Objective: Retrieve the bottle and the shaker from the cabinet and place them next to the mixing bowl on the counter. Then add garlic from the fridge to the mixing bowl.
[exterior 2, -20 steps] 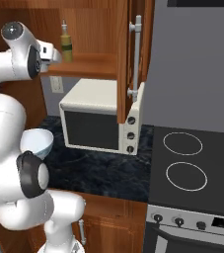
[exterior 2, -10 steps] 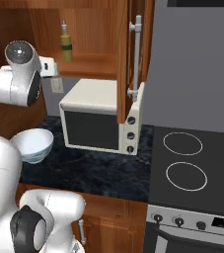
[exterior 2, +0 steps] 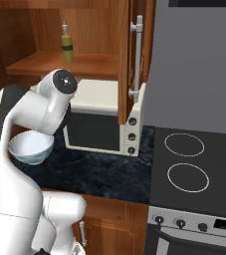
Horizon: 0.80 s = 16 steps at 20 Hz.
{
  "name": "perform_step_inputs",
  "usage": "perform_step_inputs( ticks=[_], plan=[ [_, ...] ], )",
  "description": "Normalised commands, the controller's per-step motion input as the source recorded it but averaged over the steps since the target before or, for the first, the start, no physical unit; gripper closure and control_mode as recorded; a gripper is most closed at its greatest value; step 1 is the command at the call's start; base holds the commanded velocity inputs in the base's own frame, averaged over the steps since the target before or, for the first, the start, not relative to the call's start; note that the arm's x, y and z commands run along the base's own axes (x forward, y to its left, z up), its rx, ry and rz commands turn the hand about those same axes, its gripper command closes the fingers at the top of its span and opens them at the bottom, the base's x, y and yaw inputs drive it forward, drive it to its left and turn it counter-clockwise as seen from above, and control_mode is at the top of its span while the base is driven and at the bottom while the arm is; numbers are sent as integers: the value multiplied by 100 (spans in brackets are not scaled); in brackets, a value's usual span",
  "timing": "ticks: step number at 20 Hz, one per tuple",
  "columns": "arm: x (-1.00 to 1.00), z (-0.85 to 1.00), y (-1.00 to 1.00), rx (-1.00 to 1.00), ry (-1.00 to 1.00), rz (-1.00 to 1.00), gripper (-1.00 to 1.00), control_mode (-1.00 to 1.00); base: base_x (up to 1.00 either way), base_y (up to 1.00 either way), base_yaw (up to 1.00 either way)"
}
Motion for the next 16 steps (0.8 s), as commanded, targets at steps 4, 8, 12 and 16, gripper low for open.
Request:
perform_step_inputs(
  ticks=[4, 8, 12, 16],
  plan=[
    [-27, -56, -2, -7, 0, 30, 100, -100, 0, 0, 0],
    [-1, -77, -6, -5, 0, 27, 100, -100, 0, 0, 0],
    [0, -98, -4, 0, -4, 18, 100, -100, 0, 0, 0],
    [0, -75, 0, 0, -4, 16, 100, -100, 0, 0, 0]
  ],
)
